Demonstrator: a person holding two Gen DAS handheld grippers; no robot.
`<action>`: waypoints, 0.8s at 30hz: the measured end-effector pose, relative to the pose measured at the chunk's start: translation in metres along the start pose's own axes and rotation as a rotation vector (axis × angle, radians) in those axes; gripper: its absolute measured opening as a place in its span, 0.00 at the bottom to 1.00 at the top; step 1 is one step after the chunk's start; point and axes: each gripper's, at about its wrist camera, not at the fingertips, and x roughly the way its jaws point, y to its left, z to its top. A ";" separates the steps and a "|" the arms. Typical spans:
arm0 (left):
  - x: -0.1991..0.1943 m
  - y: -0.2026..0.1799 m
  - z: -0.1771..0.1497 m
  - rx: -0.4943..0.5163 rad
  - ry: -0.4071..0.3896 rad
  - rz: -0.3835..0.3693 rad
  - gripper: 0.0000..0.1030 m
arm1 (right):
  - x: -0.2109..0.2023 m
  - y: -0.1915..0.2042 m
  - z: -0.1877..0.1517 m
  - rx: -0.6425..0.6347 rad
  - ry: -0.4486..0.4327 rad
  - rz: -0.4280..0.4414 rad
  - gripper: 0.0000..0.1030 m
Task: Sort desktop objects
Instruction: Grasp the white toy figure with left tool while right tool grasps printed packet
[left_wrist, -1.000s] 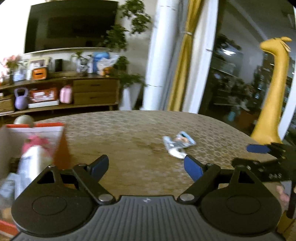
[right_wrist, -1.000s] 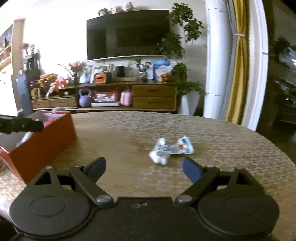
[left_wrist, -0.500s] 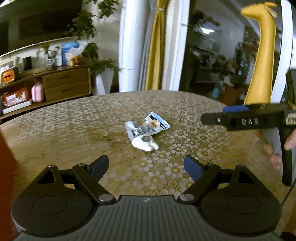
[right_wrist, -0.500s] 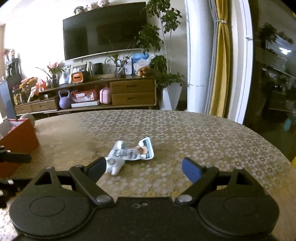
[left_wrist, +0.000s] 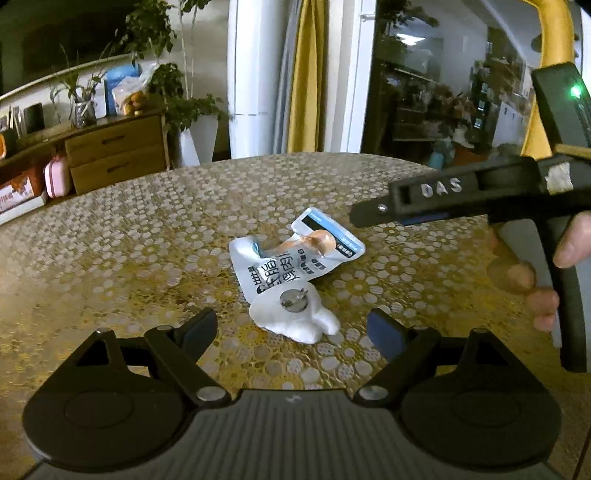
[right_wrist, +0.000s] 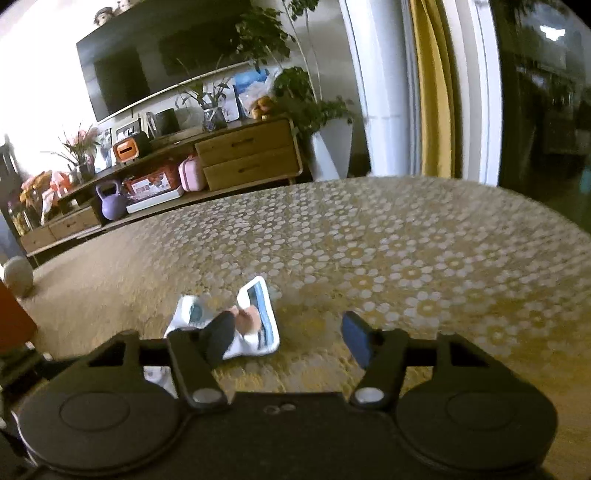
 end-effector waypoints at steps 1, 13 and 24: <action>0.004 0.001 0.000 -0.004 -0.001 -0.001 0.86 | 0.005 -0.001 0.001 0.012 0.005 0.010 1.00; 0.021 -0.004 -0.001 -0.016 0.010 -0.011 0.86 | 0.043 0.010 0.006 0.068 0.036 0.063 1.00; 0.016 -0.013 -0.006 0.009 -0.007 -0.018 0.53 | 0.046 0.016 -0.001 0.088 0.068 0.063 1.00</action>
